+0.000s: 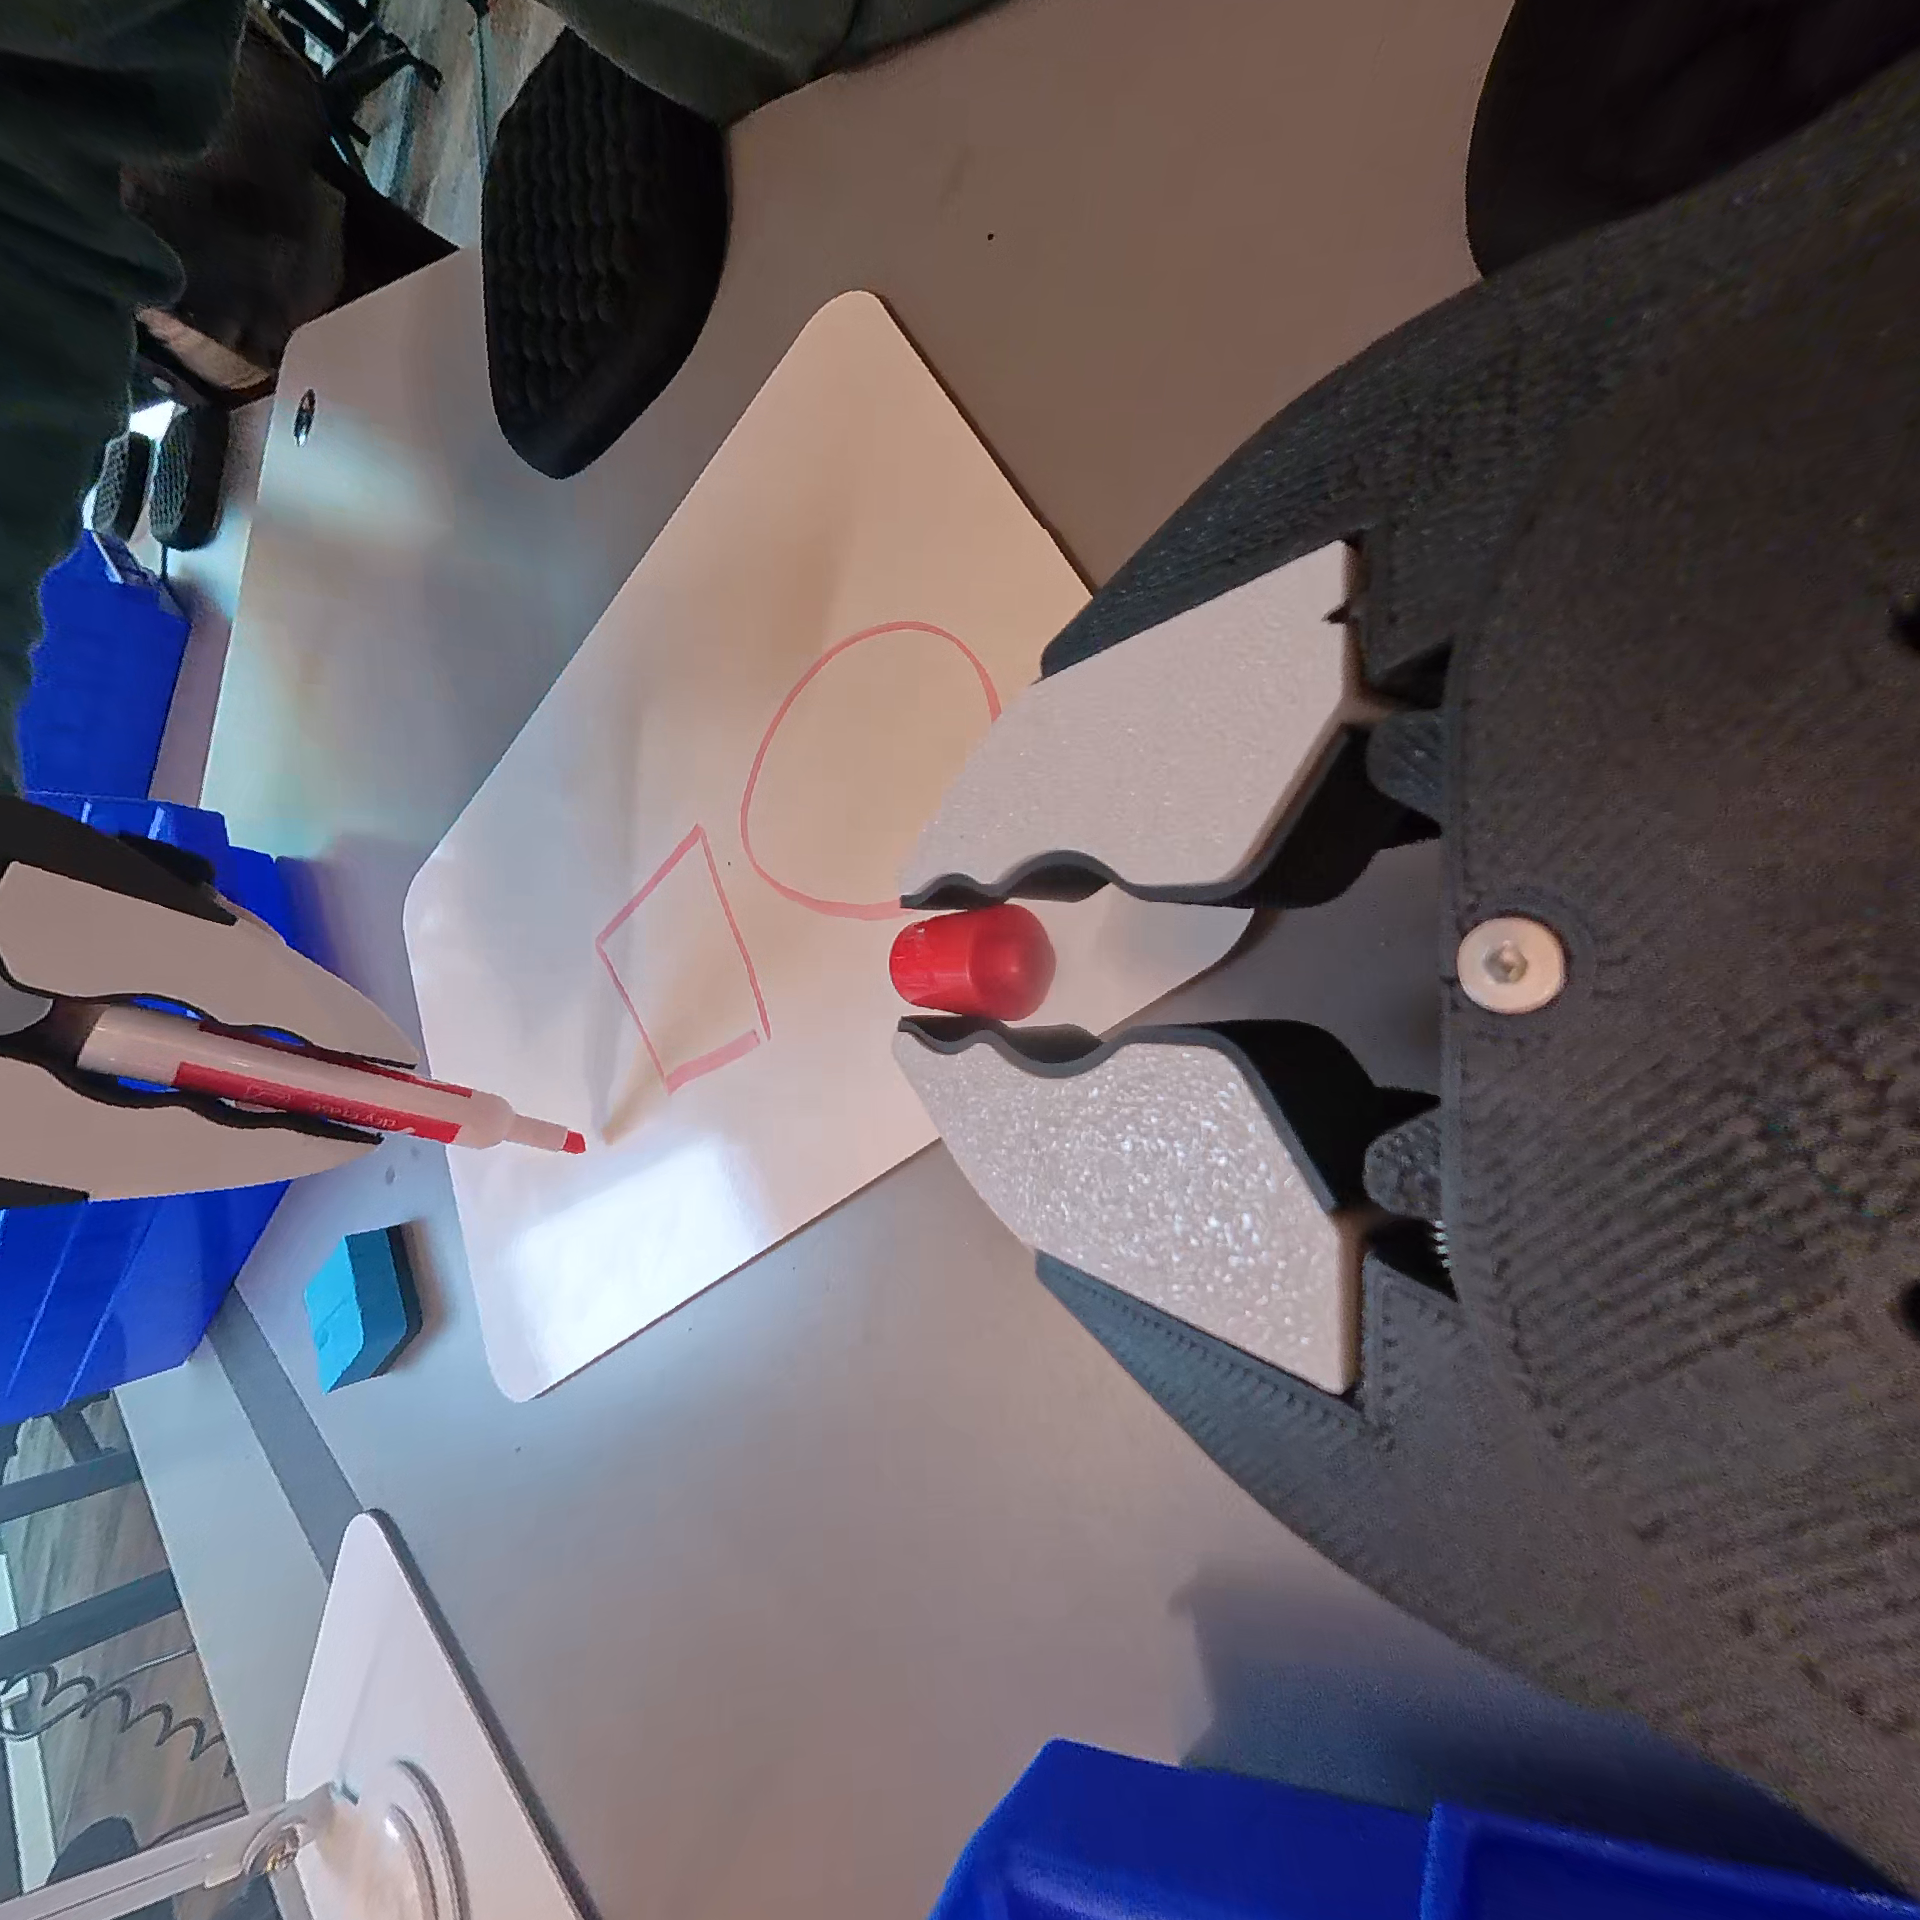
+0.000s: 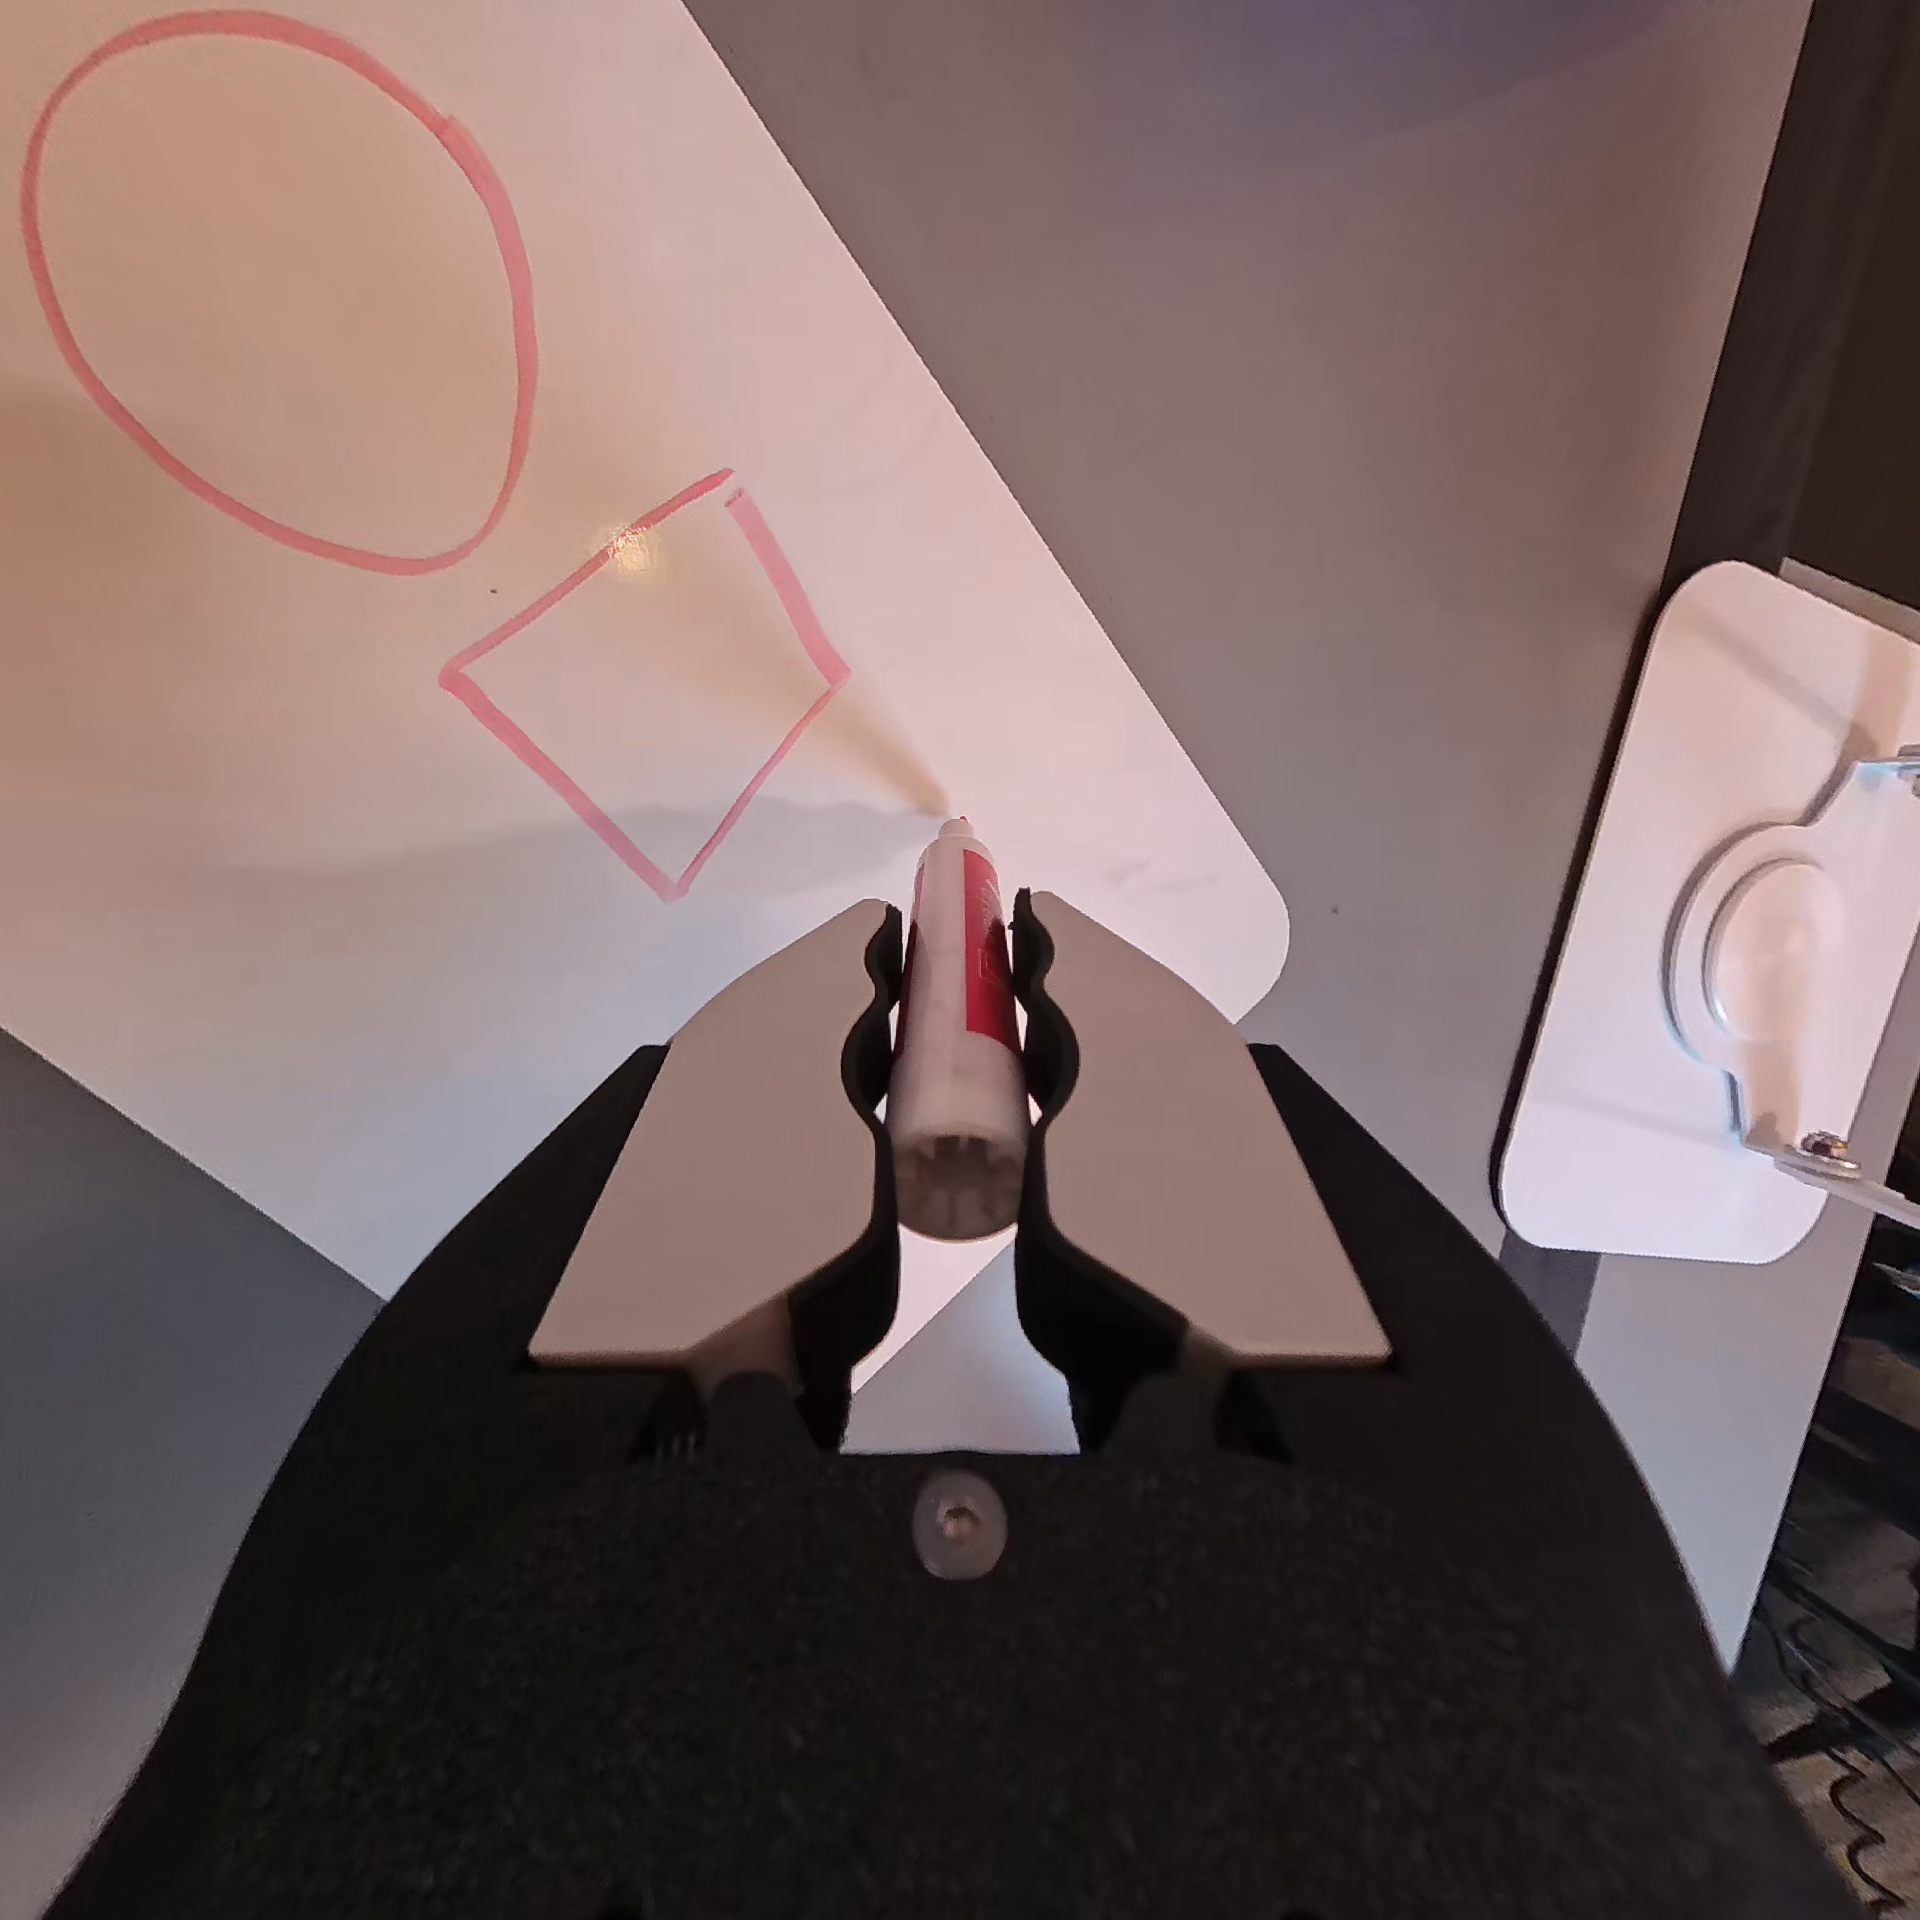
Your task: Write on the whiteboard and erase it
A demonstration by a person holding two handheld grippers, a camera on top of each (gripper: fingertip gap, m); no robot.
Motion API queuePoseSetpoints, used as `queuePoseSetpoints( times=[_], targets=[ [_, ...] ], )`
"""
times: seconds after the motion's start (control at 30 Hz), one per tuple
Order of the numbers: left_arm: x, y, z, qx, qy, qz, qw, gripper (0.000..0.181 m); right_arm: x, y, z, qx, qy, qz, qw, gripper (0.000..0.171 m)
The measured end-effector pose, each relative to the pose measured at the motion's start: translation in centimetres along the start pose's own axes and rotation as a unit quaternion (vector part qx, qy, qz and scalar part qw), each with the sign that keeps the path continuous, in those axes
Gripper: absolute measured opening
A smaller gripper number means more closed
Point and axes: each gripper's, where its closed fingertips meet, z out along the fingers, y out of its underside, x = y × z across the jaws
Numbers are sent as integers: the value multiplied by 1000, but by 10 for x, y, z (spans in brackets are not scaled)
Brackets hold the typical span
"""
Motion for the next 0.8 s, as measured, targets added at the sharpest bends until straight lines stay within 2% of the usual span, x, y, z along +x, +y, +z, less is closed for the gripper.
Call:
queuePoseSetpoints(
  times=[0.8],
  targets=[
    [1, 0, 0, -1, 1, 0, 1000, 19, -31, -1, -5, -4, -51, -9, 999, 21]
  ],
)
